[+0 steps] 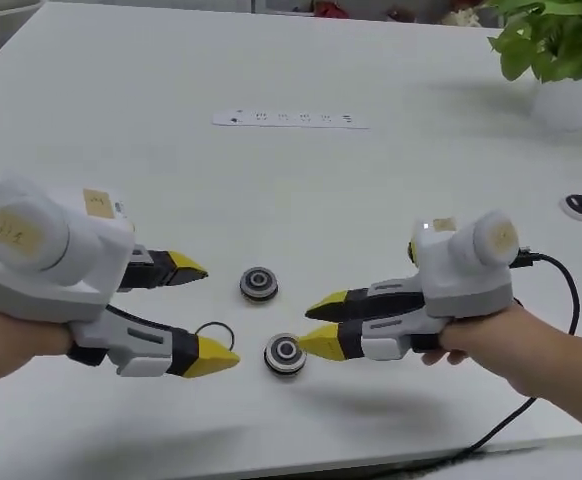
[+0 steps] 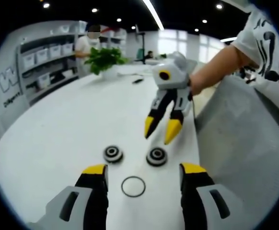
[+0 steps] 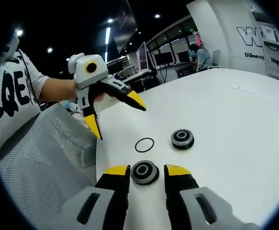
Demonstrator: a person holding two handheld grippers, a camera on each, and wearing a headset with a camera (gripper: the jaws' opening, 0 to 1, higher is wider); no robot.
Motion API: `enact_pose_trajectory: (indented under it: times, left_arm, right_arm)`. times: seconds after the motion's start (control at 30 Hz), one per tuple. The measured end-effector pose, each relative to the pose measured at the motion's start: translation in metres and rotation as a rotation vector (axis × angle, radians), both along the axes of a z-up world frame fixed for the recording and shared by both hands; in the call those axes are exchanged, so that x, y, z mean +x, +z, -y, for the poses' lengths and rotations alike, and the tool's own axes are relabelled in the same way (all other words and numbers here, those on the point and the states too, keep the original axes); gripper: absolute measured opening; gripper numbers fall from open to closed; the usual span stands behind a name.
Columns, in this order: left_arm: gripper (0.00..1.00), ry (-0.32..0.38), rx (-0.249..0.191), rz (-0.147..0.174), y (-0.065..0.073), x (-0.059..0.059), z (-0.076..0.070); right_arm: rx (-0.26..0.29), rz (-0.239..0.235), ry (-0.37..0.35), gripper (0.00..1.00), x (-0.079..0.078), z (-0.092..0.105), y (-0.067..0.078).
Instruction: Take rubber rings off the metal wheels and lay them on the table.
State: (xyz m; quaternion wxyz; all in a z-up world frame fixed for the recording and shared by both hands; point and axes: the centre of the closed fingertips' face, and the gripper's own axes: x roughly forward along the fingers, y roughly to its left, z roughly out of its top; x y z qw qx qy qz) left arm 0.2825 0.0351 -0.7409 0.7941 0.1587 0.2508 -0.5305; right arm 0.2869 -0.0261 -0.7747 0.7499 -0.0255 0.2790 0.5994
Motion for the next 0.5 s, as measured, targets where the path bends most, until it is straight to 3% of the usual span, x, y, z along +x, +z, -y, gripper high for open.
enact_pose_trajectory:
  times: [0.5]
  left_arm:
    - [0.59, -0.034, 0.008, -0.019, -0.009, -0.003, 0.014]
  right_arm:
    - [-0.047, 0.024, 0.047, 0.23, -0.008, 0.003, -0.014]
